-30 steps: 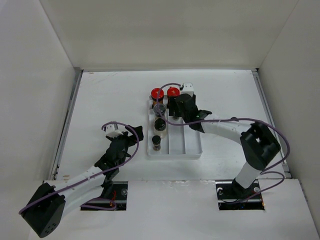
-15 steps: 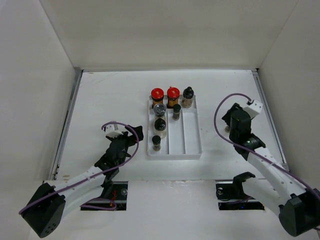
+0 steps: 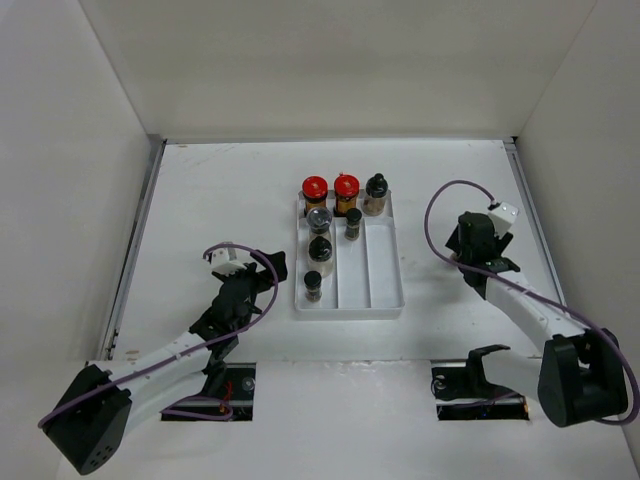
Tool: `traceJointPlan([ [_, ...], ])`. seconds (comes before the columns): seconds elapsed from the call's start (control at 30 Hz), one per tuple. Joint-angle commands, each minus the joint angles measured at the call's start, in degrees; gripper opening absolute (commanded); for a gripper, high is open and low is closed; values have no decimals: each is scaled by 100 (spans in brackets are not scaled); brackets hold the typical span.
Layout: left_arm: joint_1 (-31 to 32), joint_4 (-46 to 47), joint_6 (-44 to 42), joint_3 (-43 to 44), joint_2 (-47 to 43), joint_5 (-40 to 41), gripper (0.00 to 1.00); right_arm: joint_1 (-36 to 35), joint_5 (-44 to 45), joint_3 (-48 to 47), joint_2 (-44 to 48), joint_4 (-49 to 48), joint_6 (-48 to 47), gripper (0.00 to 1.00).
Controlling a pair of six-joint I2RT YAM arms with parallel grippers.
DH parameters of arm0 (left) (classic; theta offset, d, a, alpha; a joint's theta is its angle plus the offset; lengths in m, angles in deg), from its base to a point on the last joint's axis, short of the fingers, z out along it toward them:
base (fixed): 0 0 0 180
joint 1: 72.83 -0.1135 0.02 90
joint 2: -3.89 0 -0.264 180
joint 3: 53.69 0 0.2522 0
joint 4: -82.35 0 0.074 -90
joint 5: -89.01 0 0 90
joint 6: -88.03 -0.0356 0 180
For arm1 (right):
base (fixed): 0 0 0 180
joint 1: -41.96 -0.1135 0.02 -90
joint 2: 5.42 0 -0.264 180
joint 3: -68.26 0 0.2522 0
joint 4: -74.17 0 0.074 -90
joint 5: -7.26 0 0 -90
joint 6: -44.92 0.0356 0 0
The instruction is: Organize the condiment bottles
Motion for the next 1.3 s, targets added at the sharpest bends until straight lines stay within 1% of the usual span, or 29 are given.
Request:
traceJointPlan([
  [0.0, -14, 330, 45, -43, 60, -18, 95, 127, -239, -282, -120, -463, -98, 74],
  [0.1, -5, 339, 46, -34, 78, -35, 95, 127, -301, -344, -296, -709, -151, 67],
  [0.3, -5, 348, 46, -34, 122, -26, 95, 101, -231, -475, -350, -754, -186, 45],
  [0.37, -5, 348, 28, -34, 78, -35, 95, 31, -91, -493, -96, -693, -213, 43],
  [0.5, -23, 348, 45, -8, 218, 9, 95, -487, 112, -738, 537, -298, -318, 41],
  [0.57, -40, 356, 28, 10, 236, 18, 95, -881, -80, -940, 766, -69, -283, 40],
  [0.67, -67, 356, 28, 1, 131, 44, 95, -1645, -572, -1090, 872, -24, -117, 40],
  [0.73, -84, 356, 37, -7, 183, 96, 95, -2155, -722, -1170, 724, -50, 103, 41],
  [0.83, -84, 339, 46, 1, 210, 70, 95, -2876, -775, -1336, 250, -410, 235, 41],
  [0.93, -76, 356, 28, 1, 201, 105, 95, -3378, -784, -1617, -391, -797, 165, 41],
  [1.13, -102, 295, 46, -7, 96, 88, 97, -3599, -872, -2233, -1587, -1070, -27, 42],
  [1.27, -120, 295, 46, -34, 131, 106, 98, -3643, -767, -2356, -2036, -1219, -248, 42],
])
